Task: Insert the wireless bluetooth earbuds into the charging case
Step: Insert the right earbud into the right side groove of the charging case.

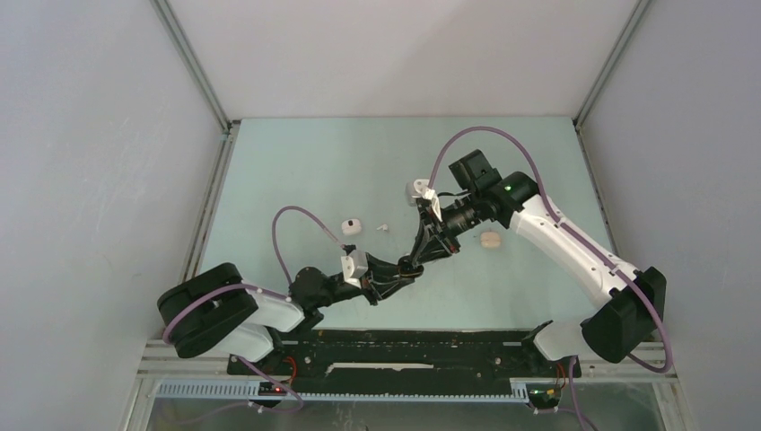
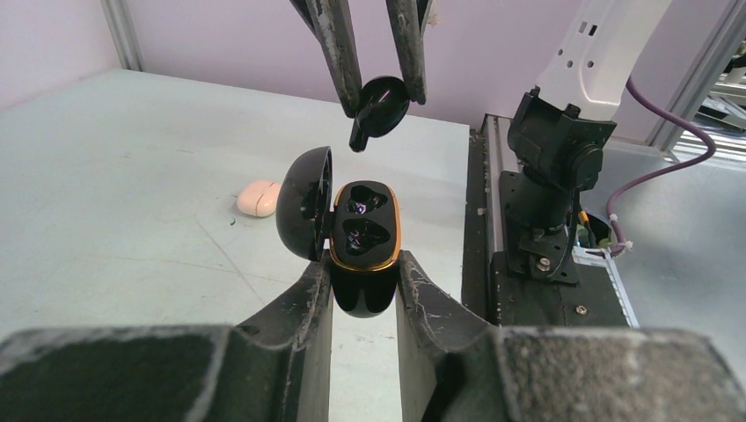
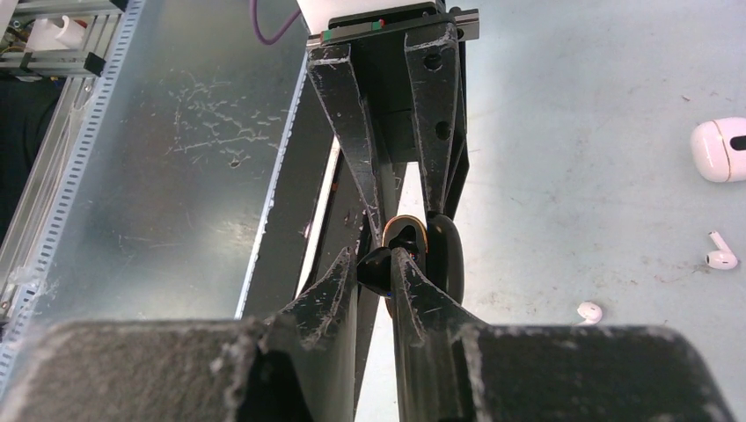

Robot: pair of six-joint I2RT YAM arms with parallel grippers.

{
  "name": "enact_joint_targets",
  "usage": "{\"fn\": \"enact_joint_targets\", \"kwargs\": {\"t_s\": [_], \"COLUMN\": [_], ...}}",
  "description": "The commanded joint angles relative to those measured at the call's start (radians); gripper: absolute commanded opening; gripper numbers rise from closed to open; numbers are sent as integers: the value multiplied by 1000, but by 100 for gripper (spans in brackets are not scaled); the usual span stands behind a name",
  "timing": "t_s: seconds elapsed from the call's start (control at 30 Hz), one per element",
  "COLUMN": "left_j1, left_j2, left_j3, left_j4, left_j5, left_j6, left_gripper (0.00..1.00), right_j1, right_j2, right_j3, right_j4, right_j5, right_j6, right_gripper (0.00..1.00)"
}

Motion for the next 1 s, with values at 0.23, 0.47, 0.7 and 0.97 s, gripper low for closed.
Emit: {"fn": "enact_joint_targets", "kwargs": {"t_s": [0.23,0.47,0.7,0.97], "left_j1": [9,12,13,14], "left_j2": [-41,-52,-66,-83], "left_j3": [-13,-6,-10,-15], "left_j4": [104,104,105,105], "left_j5": [12,20,14,10], "left_j6": [-13,-18,-21,-16], "left_gripper": [0,0,0,0], "right_j1": [0,0,-2,-3], "right_j2": [16,18,26,46], "right_j3": [11,11,11,10], "right_j4": [-22,-25,-26,-26], "right_j5": [-47,-38,-50,-66], "right_j6": [-36,-40,-41,-39], "right_gripper": [16,16,16,16]}}
